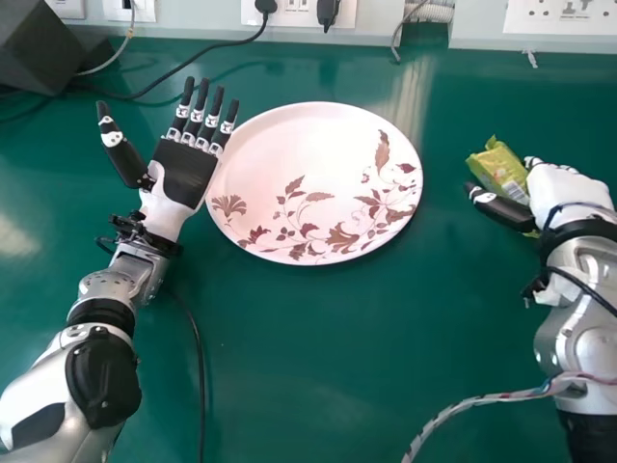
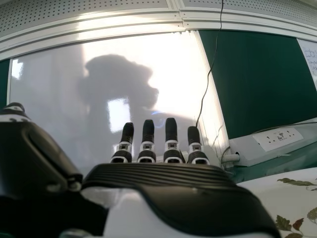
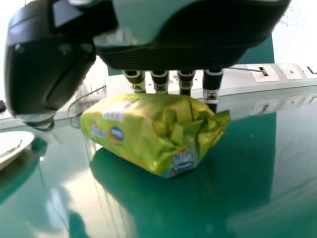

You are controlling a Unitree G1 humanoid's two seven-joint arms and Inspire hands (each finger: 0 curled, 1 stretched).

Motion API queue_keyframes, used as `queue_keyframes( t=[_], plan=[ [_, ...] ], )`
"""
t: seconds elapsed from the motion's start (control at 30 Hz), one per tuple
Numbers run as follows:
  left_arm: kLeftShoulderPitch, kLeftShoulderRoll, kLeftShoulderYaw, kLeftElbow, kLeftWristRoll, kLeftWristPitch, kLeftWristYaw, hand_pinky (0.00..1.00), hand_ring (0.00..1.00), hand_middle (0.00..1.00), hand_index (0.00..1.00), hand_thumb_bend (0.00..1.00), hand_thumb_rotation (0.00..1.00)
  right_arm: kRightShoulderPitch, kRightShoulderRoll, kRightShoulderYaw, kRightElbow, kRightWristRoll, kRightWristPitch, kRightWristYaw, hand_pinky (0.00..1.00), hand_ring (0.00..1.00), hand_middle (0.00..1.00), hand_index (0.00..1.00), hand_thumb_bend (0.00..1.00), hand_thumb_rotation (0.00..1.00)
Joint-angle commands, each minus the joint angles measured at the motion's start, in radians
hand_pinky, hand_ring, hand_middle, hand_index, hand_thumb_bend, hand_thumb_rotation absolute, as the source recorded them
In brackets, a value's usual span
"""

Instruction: Pick up biscuit and place it in the plate

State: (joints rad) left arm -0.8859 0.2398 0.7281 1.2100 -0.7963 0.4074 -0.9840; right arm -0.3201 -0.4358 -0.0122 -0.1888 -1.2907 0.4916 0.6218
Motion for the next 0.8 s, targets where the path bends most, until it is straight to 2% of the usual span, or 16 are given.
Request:
queue_keyframes(
  t=[0.0, 0.5, 0.77],
  plan=[
    [0.037, -0.008, -0.002, 0.012, 0.009, 0.001, 0.001, 1.0, 0.97, 0.98, 1.0, 1.0, 0.86, -0.008, -0.018, 0.019, 0.021, 0.014, 0.014, 0.001, 0.68, 0.83, 0.97, 1.0, 0.87, 0.71],
    [0.038, -0.005, -0.007, 0.007, 0.01, 0.012, -0.022, 1.0, 0.99, 1.0, 1.0, 1.0, 0.84, -0.026, -0.104, 0.067, 0.103, 0.054, 0.045, 0.022, 0.67, 0.83, 0.97, 1.0, 0.84, 0.74],
    [0.037, -0.001, -0.002, 0.015, 0.008, 0.019, -0.014, 1.0, 0.97, 0.99, 0.99, 1.0, 0.84, -0.037, -0.138, 0.088, 0.176, 0.1, 0.038, -0.028, 0.64, 0.8, 0.95, 0.98, 0.84, 0.7]
  ],
)
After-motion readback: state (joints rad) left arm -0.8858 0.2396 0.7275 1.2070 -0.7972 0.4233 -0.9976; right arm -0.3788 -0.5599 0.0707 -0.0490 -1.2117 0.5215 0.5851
